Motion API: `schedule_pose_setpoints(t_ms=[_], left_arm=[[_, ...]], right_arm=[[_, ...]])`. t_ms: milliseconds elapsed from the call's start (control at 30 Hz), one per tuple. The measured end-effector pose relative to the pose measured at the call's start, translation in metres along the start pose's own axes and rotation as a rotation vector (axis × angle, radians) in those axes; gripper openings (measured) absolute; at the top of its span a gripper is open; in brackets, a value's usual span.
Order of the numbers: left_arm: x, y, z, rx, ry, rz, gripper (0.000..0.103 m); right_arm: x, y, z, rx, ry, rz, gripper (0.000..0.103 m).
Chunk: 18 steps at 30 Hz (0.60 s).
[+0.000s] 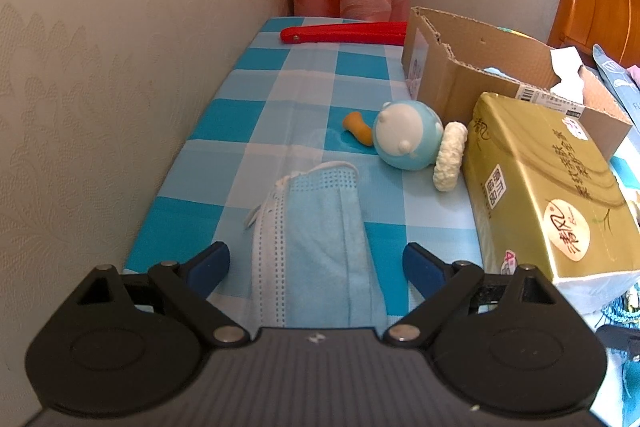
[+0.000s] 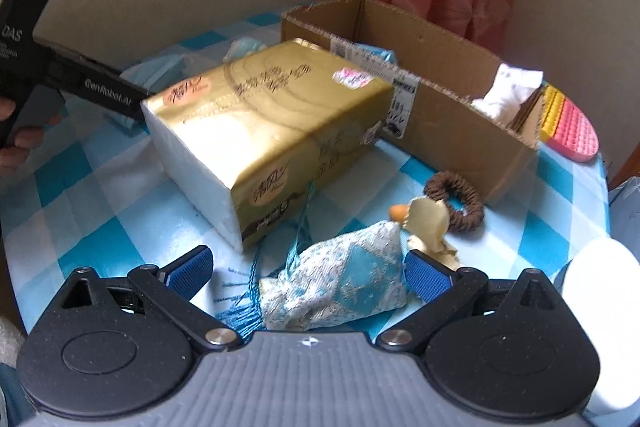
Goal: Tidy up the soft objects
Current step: 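Grasp the floral fabric pouch with the right tool while the left tool grasps the flat blue mask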
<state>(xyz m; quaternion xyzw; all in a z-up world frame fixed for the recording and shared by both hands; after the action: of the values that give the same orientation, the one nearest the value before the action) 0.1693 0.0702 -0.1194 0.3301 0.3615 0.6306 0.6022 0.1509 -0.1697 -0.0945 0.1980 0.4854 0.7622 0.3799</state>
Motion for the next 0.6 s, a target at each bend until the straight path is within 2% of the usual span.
schedule_pose_setpoints(t_ms=[167,267,367,467,600], left_arm=[[0.0003,-0.0005,0.0005,0.002,-0.007,-0.003,0.094],[-0.0008,-0.0010,0.0015,-0.001,-0.008,-0.001,0.093],[-0.0017,-0.0005,0.0015,-0.003,-0.013,0.000,0.091],[0.0003,0.0019,0.0005,-0.008,-0.008,0.003,0.082],[0.0050,0.0045,0.0005,-0.009,0.012,0.002,0.069]], right_arm=[[0.0063,0.0041,-0.0092,0.025,0.002,0.060,0.103],[0.0048,0.0027,-0.0097,0.024,-0.006,0.018,0.103],[-0.0001,0.0009,-0.0075,0.022,-0.026,0.016,0.103],[0.0012,0.0028,-0.0080,0.018,-0.009,0.002,0.100],[0.0032,0.0069,-0.0104,0.012,-0.019,0.005,0.088]])
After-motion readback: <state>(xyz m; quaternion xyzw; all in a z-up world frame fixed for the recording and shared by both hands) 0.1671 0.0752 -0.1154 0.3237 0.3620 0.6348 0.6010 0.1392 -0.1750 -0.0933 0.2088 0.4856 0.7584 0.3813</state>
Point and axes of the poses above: each gripper's, at about its wrist camera, not at the fingertips, and y roughly against the way its jaws point, x to its left, z to its top, the point moved 3 cm from there along -y, roughly the way its jaws point, and after that the axes turned 10 degrees about x, right-handed, at the moved point
